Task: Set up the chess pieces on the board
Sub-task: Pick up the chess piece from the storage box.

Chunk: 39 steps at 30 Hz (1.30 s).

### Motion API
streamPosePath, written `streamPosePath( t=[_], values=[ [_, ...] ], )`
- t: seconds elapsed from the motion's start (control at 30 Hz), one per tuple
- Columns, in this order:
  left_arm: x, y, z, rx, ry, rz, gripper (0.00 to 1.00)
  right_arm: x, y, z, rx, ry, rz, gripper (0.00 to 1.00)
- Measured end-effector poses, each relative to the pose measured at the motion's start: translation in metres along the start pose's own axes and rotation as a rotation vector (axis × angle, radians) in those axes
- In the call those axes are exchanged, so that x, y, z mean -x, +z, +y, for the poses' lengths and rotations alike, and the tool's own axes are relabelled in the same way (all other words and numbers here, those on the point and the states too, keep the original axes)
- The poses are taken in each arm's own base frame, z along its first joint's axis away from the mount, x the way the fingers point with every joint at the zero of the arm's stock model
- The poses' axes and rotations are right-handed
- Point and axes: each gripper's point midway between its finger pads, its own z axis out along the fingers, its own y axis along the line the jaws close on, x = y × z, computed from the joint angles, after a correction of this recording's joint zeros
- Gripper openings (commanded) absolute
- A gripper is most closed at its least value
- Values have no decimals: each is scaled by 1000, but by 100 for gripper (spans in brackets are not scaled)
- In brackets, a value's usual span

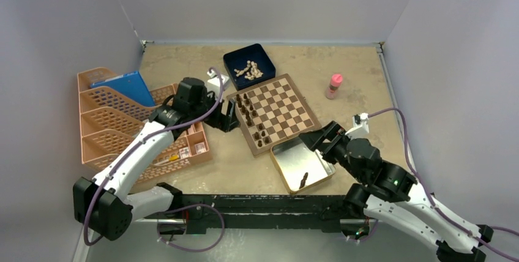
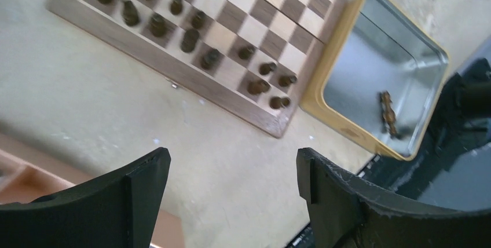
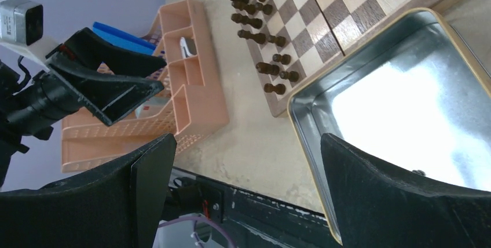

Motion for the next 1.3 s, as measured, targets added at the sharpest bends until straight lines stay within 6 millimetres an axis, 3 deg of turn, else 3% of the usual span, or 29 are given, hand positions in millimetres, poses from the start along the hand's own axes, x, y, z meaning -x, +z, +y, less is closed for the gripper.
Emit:
streamPosePath(
  t=[0.27,0.4,0.47,0.6,0.73,0.87,1.1,1.3],
  values=[
    [-38,0,-27,-175,-47,42,82,-21,16,-25,-153,-75,84,99],
    [-34,-9,-35,-207,-36,-4,79,-38,31,-40,-241,-121,147,98],
    [-28,-12,-35,-203,-30,-33,78,-45,38,-45,-270,-144,170,87],
    [-25,-14,-28,-153,-22,-67,77,-59,51,-58,-317,-198,217,59],
    [-30,-10,-17,-93,-54,-88,76,-68,60,-72,-379,-226,242,47],
    [-29,1,-9,-55,-119,-80,76,-73,65,-76,-407,-232,256,44],
    [-25,15,2,26,-262,18,74,-82,73,-65,-421,-229,315,41],
    [-33,11,8,100,-364,64,73,-95,56,-94,-595,-175,381,42]
  ],
)
